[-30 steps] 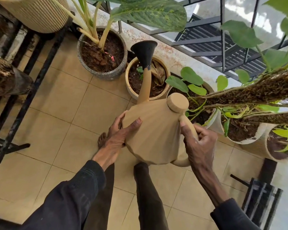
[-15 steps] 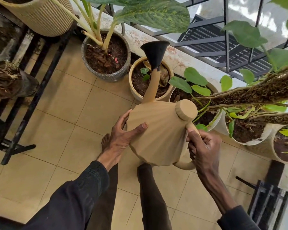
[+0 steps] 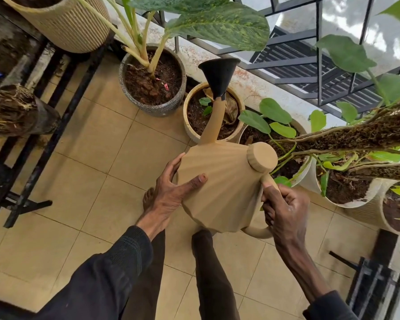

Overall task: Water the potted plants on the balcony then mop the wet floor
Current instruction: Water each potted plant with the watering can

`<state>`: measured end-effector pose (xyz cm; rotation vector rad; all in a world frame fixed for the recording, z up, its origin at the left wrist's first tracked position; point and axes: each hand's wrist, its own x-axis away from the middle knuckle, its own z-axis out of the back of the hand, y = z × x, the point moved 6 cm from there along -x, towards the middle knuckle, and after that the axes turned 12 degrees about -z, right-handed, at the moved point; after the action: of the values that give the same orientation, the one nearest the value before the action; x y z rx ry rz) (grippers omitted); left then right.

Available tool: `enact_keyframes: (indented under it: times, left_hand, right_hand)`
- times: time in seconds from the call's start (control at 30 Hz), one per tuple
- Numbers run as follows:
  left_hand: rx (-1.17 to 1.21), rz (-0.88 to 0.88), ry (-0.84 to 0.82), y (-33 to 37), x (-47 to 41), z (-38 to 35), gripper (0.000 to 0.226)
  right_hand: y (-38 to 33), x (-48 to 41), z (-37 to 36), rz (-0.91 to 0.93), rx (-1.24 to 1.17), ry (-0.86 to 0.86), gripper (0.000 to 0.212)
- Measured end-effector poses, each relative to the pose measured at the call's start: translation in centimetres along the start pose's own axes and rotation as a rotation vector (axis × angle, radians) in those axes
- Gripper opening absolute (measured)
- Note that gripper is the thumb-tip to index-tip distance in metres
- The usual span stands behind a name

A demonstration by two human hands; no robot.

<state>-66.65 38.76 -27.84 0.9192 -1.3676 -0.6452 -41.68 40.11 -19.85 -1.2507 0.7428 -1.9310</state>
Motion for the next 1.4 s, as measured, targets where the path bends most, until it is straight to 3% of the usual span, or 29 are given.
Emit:
enact_keyframes:
  times: [0.57, 0.8, 1.0, 1.1, 1.17, 1.27, 1.4]
  left_hand:
    - [0.063, 0.056, -0.009, 0.2, 0.3, 1.9, 0.105]
    - [0.048, 0.081, -0.001, 1.6, -0.9, 5.9, 0.118]
    - [0.096, 0.186, 0.059, 2.4, -1.8, 9.6, 0.099]
    - [0.101, 0.246, 0.096, 2.9, -2.5, 11.2, 0.114]
    - [0.110, 0.277, 0.102, 3.4, -2.9, 11.9, 0.119]
    - [0.165, 0.338, 0.113, 4.3, -3.3, 12.7, 0.107]
    - [0.203, 0.398, 0.119, 4.9, -3.5, 13.7, 0.101]
  right_hand:
    - [-2.2, 1.2, -1.6, 0.000, 0.065, 0.066, 0.049]
    - [-4.9, 1.7, -5.1, -0.016, 0.111, 0.058, 0.050]
    - [-9.0, 0.3, -9.5, -0.021, 0.245, 0.021, 0.069]
    - [-11.6, -0.5, -11.7, -0.007, 0.314, -0.010, 0.076]
    - [-13.0, -1.2, -13.0, -0.016, 0.357, -0.032, 0.073]
    - [-15.2, -2.1, -14.6, -0.023, 0.440, -0.046, 0.060]
    - [-17.7, -2.7, -16.1, -0.023, 0.510, -0.066, 0.067]
